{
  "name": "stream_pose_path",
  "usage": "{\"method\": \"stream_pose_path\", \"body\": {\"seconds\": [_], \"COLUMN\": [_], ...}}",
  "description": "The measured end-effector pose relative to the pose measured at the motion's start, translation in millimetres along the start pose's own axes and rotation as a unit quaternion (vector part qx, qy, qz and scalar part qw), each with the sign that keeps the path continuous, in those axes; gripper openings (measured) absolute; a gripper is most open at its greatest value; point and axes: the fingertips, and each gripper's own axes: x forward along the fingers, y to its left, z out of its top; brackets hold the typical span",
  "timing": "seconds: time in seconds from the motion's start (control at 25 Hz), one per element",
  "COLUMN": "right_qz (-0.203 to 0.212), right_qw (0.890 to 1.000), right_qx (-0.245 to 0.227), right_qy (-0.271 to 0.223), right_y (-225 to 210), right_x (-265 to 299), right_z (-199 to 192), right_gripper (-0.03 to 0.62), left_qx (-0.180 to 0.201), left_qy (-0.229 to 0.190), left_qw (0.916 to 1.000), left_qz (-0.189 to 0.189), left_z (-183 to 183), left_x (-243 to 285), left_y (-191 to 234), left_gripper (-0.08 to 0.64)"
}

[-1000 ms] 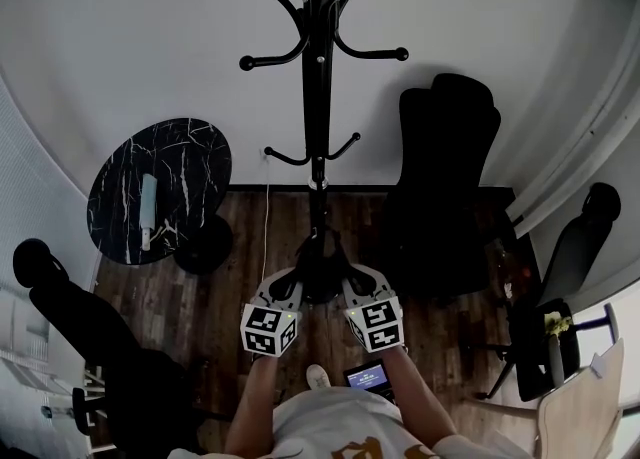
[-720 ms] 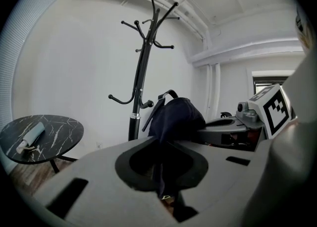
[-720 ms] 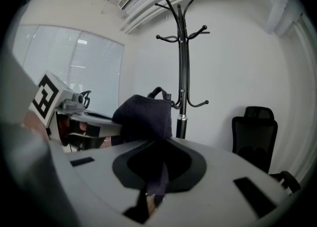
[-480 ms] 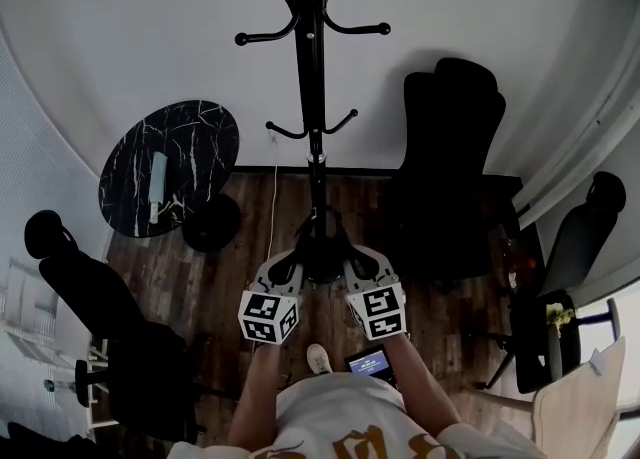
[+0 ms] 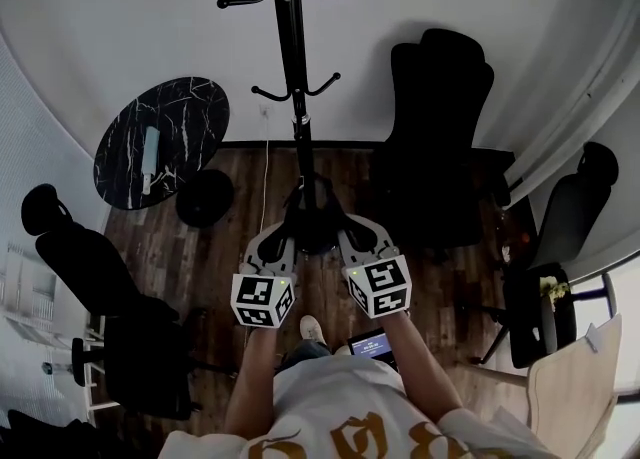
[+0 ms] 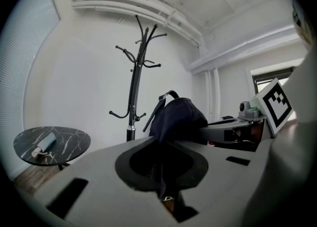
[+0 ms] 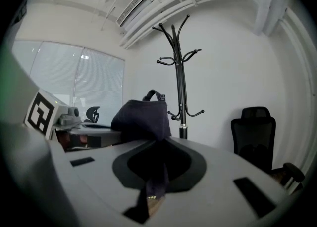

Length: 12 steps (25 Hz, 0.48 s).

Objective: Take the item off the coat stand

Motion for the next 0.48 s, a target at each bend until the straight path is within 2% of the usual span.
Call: {"method": "stream_pose_path", "body": {"seconds": [0.24,0.48], "right_qz": [0.000,0.010], "right_qw": [1.000,1.000], "right_qx": [0.002,-0.001], "right_qy": [-0.007,-0.013], "right_y": [9.7,24.9], "right_x": [-28.6,-39.6], "right_z": [-6.2,-6.3], "right_gripper": [0.029,0.029], "left_qx": [0.018,0.009], "left_qy": [-0.002,-0.007], "left_qw": [0.9998,0.9999], "left_qz": [0.000,-0.002], "left_z": [-4.4,-4.7], "left_x": [-23.8,-41.4], "left_y": [-22.0,-24.5], "left_gripper": [0.031,0.031]}}
